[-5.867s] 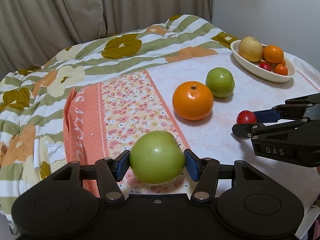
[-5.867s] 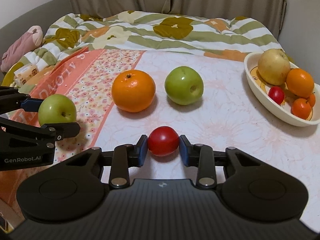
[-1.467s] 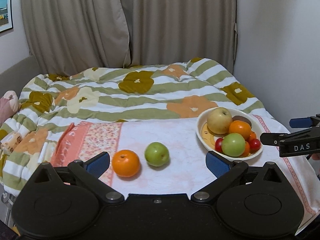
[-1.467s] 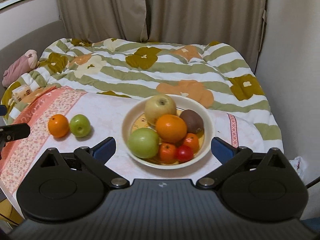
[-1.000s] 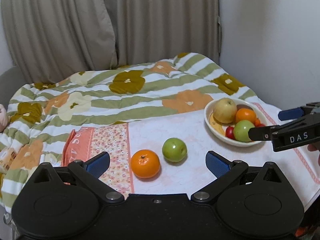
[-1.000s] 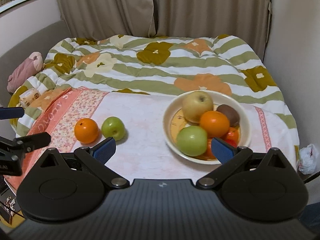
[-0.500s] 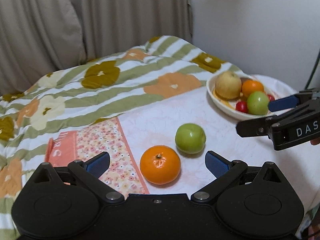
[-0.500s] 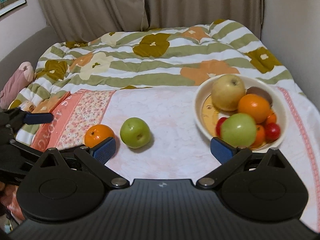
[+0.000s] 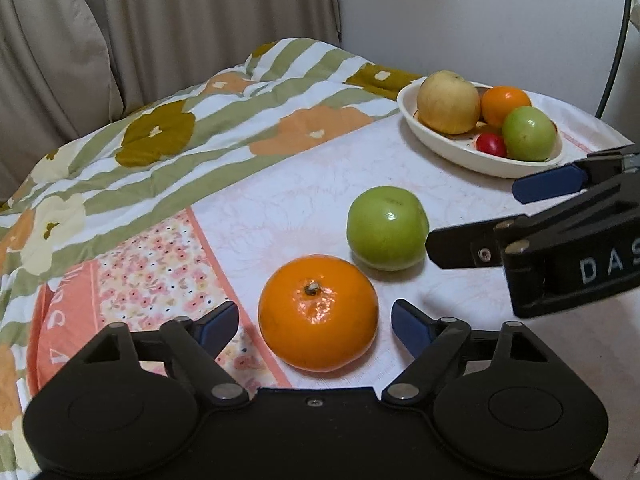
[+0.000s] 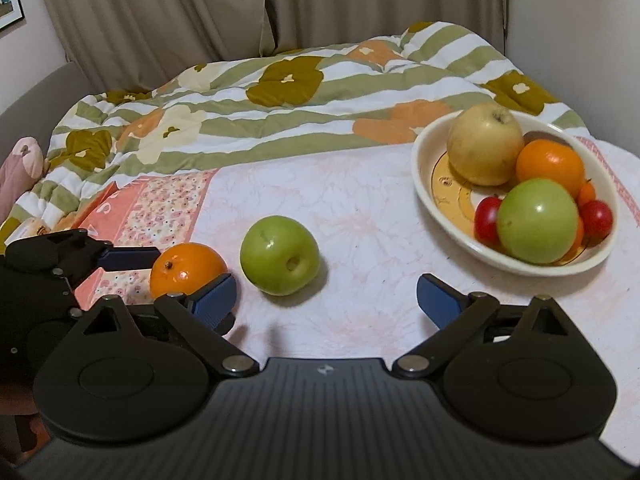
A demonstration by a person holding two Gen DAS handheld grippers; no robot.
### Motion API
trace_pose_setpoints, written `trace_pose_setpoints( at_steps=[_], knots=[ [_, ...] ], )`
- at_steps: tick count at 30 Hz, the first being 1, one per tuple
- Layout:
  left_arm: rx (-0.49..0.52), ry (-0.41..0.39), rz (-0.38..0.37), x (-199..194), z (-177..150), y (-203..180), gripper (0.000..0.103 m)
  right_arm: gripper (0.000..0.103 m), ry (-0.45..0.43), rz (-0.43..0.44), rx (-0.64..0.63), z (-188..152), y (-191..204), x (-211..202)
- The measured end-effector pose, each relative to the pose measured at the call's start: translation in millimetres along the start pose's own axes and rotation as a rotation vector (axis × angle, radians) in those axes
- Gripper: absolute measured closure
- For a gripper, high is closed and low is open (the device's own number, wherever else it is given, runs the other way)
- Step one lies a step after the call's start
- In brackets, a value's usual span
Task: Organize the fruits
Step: 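Close the left gripper on the large orange while the right gripper closes on the green apple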
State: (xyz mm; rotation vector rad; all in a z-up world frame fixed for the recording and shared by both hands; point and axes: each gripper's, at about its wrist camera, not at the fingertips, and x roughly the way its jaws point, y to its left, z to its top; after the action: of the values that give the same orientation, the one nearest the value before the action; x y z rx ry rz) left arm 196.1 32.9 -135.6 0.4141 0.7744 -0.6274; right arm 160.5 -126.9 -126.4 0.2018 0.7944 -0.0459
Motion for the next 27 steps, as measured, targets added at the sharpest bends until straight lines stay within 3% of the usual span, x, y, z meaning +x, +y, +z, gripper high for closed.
trace_pose_setpoints(
  at_steps=[5, 12, 15, 27],
  knots=[
    [0.006, 0.005, -0.025, 6.5, 2.0, 1.9, 0.035, 0.0, 0.001, -0.007, 0.006, -1.4, 2.6, 7.1],
    [0.011, 0.002, -0.029, 4.0, -0.5, 4.4, 0.036, 0.0, 0.003, -0.007, 0.0, 1.9, 7.6, 13.6],
    [0.008, 0.005, -0.02, 2.9, -1.8, 5.9, 0.036, 0.008, 0.004, 0.012, -0.002, 4.8, 10.0, 17.3],
    [-0.034, 0.017, 0.019, -6.0, -13.3, 22.1, 0.036, 0.017, 0.016, 0.044, -0.018, 8.3, 20.9, 38.4]
  ],
)
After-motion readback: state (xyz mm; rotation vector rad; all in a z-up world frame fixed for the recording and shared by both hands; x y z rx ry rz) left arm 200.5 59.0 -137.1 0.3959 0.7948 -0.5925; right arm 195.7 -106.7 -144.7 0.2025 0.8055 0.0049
